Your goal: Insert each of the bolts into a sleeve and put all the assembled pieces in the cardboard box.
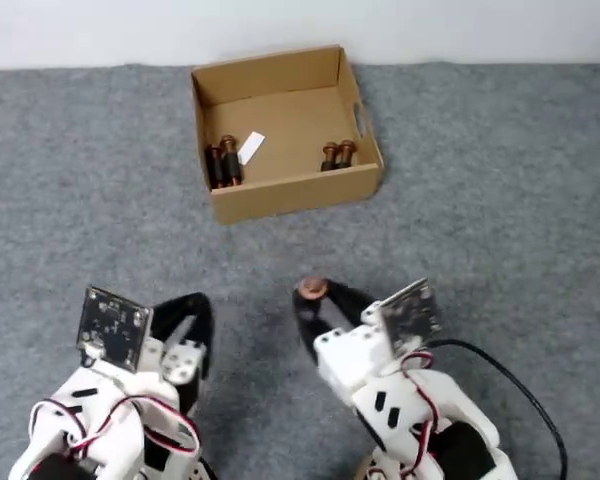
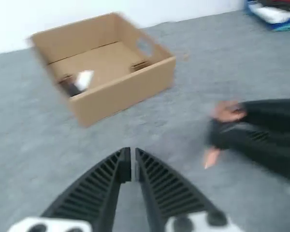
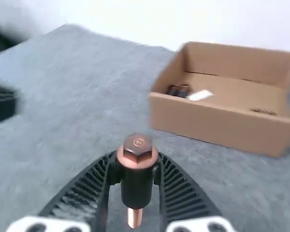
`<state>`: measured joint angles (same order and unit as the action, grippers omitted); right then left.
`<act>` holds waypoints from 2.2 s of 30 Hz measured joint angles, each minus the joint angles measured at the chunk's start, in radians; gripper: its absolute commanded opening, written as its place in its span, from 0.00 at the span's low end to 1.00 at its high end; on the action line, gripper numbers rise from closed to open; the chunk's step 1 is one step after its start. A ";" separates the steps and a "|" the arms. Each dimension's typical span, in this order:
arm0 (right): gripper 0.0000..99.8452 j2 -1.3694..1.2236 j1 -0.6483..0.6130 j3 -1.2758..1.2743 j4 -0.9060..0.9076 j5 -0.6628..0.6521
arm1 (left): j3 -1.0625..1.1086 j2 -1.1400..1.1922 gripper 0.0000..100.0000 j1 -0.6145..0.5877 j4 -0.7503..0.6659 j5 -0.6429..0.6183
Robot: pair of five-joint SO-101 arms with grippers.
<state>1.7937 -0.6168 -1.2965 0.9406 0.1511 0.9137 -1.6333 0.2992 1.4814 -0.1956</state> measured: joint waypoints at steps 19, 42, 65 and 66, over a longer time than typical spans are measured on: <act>0.01 -0.812 0.150 0.512 -0.091 0.215 | 0.321 0.002 0.00 -0.364 -0.055 0.120; 0.01 -2.013 0.273 1.468 -0.384 0.215 | 0.651 0.006 0.01 -0.364 -0.230 0.144; 0.11 -2.427 0.270 1.711 -0.377 -0.012 | 0.755 0.008 0.01 -0.364 -0.364 0.144; 0.11 -2.429 0.270 1.711 -0.368 -0.012 | 0.755 0.008 0.01 -0.364 -0.364 0.144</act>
<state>-0.6352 -0.3468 0.4143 0.5723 0.1389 1.6686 -1.6256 -0.0644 1.1178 -0.0514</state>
